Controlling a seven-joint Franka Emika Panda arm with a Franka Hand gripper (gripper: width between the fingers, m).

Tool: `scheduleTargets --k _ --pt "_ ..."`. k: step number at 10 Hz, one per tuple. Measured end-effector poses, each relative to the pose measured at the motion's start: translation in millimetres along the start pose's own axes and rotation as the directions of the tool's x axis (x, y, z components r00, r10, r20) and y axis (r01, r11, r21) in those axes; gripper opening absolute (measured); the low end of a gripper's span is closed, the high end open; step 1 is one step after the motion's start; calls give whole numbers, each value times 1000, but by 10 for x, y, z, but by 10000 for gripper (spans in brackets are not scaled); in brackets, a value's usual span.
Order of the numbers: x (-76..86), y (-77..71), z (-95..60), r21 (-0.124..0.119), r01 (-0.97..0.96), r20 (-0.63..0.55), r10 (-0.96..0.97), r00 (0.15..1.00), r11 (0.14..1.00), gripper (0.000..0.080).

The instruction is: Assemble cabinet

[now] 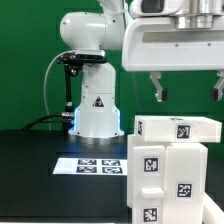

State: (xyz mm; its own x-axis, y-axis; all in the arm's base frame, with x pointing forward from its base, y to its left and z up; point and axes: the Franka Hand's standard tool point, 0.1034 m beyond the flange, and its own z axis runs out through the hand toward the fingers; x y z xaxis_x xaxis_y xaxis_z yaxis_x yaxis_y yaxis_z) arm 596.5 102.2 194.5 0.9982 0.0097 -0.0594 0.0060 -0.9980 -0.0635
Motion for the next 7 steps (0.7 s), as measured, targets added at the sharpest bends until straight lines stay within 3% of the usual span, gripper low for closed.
scheduleTargets --k 1,5,6,7 --pt "42 -31 -2 -22 123 14 -123 992 992 649" --pt "54 1 7 -19 363 14 -363 932 932 649" --pt "78 -1 2 -51 544 4 -545 838 837 649" --pt "63 -14 8 -56 682 20 -682 731 730 649"
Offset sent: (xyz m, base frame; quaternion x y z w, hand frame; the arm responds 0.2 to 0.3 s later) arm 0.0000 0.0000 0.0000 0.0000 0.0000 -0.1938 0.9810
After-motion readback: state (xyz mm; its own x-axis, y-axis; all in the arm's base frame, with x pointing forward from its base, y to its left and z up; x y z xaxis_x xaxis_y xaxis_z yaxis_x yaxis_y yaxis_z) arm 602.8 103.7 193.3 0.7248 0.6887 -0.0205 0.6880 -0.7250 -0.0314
